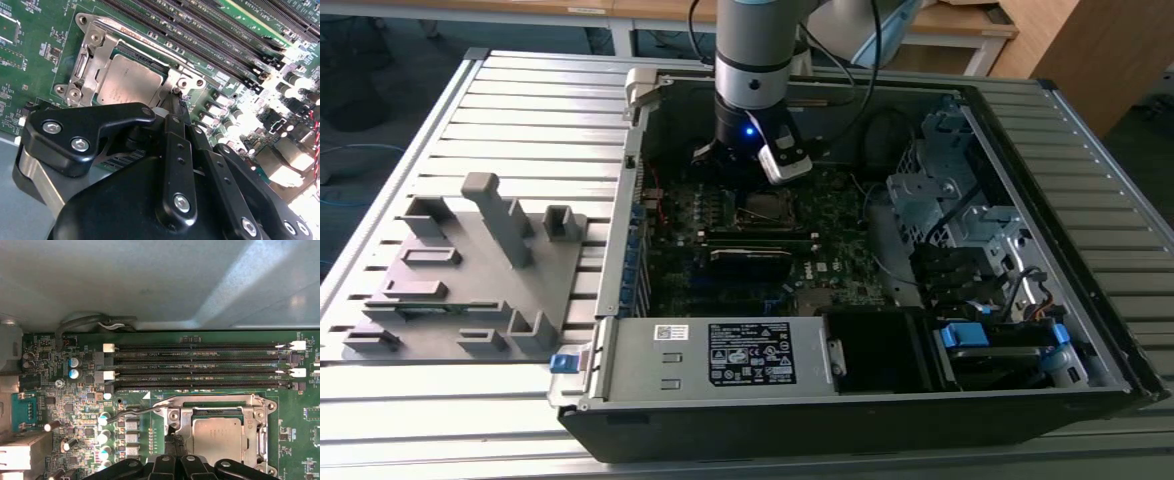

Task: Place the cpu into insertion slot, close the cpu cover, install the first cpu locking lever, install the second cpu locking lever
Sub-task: 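Close the cpu cover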

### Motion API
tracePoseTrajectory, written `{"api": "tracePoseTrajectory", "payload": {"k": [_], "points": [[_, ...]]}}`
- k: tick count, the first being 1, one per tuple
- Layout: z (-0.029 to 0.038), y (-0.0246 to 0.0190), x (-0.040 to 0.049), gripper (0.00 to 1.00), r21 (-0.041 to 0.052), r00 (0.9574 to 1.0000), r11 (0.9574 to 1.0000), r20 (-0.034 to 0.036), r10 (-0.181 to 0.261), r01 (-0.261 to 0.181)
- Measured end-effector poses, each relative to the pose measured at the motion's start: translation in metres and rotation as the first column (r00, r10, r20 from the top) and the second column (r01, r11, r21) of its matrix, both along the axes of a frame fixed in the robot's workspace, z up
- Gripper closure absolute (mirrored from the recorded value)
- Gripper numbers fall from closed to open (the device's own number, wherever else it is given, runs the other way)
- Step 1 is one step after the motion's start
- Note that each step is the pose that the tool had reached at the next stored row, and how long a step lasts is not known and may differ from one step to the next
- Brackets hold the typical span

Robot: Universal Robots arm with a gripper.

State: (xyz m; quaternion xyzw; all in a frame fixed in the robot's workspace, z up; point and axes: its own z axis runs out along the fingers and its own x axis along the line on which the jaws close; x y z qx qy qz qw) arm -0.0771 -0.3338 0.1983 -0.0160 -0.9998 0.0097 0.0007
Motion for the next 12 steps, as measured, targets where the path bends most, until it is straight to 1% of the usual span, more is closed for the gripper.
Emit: {"api": "tracePoseTrajectory", "payload": {"k": [2,4,6,12], "points": [[0.0002,0.0,0.0,0.9,0.0001,1.0,1.0,0.0001,0.0,0.0],[0.0018,0.0003,0.0001,0.9,0.0019,1.0,1.0,0.0011,0.0,0.0],[0.0053,0.0,0.0,0.9,0.0001,1.0,1.0,0.0,0.0,0.0],[0.0153,0.0,0.0,0.9,0.0001,1.0,1.0,0.0001,0.0,0.0]]}}
